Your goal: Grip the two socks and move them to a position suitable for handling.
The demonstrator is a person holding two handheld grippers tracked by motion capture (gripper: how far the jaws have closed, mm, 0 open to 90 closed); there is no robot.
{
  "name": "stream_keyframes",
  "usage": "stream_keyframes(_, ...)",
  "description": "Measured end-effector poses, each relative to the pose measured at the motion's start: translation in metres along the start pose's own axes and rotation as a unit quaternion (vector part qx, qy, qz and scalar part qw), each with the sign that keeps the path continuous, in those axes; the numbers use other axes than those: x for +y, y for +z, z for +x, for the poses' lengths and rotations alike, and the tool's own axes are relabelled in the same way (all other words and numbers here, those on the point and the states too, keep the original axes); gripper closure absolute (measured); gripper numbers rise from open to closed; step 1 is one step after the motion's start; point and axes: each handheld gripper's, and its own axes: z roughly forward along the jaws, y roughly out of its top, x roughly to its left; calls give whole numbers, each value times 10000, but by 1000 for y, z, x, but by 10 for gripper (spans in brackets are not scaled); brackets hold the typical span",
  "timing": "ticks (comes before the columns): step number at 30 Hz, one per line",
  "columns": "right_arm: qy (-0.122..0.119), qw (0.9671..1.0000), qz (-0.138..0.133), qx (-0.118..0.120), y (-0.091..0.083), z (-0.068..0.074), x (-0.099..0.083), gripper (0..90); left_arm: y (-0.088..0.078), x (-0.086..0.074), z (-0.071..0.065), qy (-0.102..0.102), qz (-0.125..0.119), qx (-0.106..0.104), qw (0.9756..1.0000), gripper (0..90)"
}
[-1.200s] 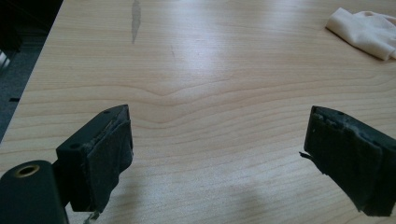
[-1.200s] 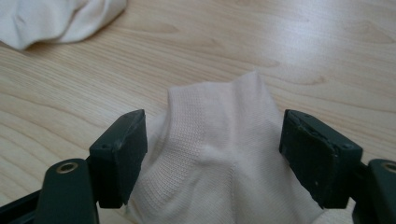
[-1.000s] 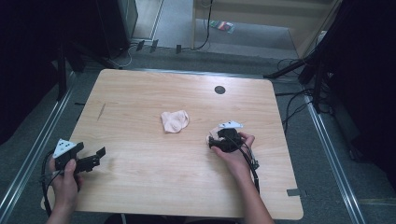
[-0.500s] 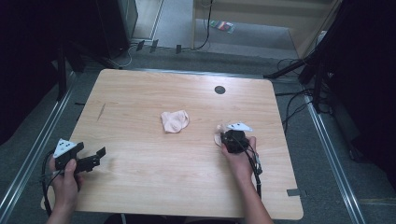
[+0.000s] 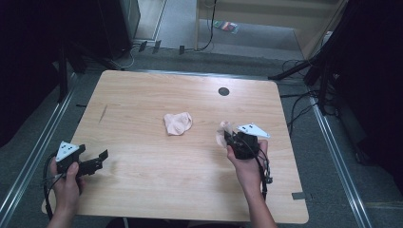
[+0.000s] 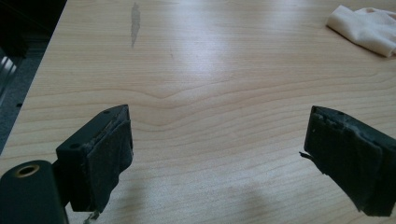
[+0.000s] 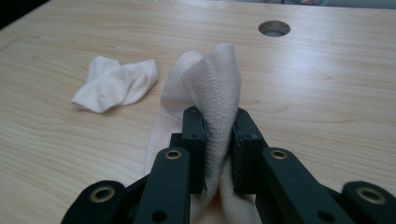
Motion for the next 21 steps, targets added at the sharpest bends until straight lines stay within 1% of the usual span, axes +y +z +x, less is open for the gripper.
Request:
stream_keyframes(2, 19, 10000, -46, 47, -6, 6, 0, 789, 0, 0, -1, -2, -9, 7, 10000, 83)
stream_keyframes(3, 78, 9999, -47, 109, -10, 11, -1, 789, 1, 1, -2, -37, -27, -42, 10000, 83)
stream_keyframes(4, 78, 9999, -47, 109, -10, 11, -1, 789, 1, 1, -2, -37, -27, -42, 10000, 83)
stream_keyframes(5, 73, 9999, -23, 120, -13, 16, -3, 789, 1, 2, -5, 19, -28, -71, 10000, 83)
stream_keyframes(6, 68, 9999, -15, 139, -14, 18, -4, 789, 1, 2, -5, 19, -28, -71, 10000, 83)
stream_keyframes(7, 63, 9998, -2, 170, -15, 21, -5, 789, 1, 3, -9, 61, -34, -116, 9999, 83)
stream_keyframes(8, 63, 9998, -2, 170, -15, 21, -5, 789, 1, 3, -9, 61, -34, -116, 9999, 83)
stream_keyframes(9, 44, 9997, 6, 230, -18, 26, -7, 789, 0, 4, -14, 122, -37, -160, 9998, 83)
stream_keyframes(11, 34, 9996, -1, 276, -20, 31, -9, 789, 0, 5, -17, 123, -54, -200, 9997, 83)
stream_keyframes(12, 34, 9996, -1, 276, -20, 31, -9, 789, -1, 5, -19, 147, -64, -242, 9996, 83)
stream_keyframes(13, -17, 9995, 59, 314, -21, 37, -11, 789, -2, 7, -24, 154, -95, -294, 9994, 83)
stream_keyframes(14, -41, 9994, 61, 338, -21, 39, -12, 789, -2, 7, -24, 154, -95, -294, 9994, 83)
stream_keyframes(15, -41, 9994, 61, 338, -21, 39, -12, 789, -3, 8, -27, 138, -120, -340, 9993, 83)
stream_keyframes(16, -33, 9992, 88, 385, -21, 44, -14, 789, -4, 9, -32, 129, -152, -425, 9989, 83)
stream_keyframes(17, -39, 9991, 95, 399, -21, 46, -15, 789, -5, 10, -35, 129, -166, -461, 9987, 83)
stream_keyframes(18, -39, 9991, 95, 399, -21, 46, -15, 789, -5, 10, -35, 129, -166, -461, 9987, 83)
stream_keyframes(20, -54, 9990, 111, 426, -21, 51, -17, 789, -6, 12, -42, 163, -194, -534, 9983, 83)
stream_keyframes(21, -54, 9988, 145, 466, -20, 55, -18, 789, -7, 13, -49, 232, -219, -579, 9978, 83)
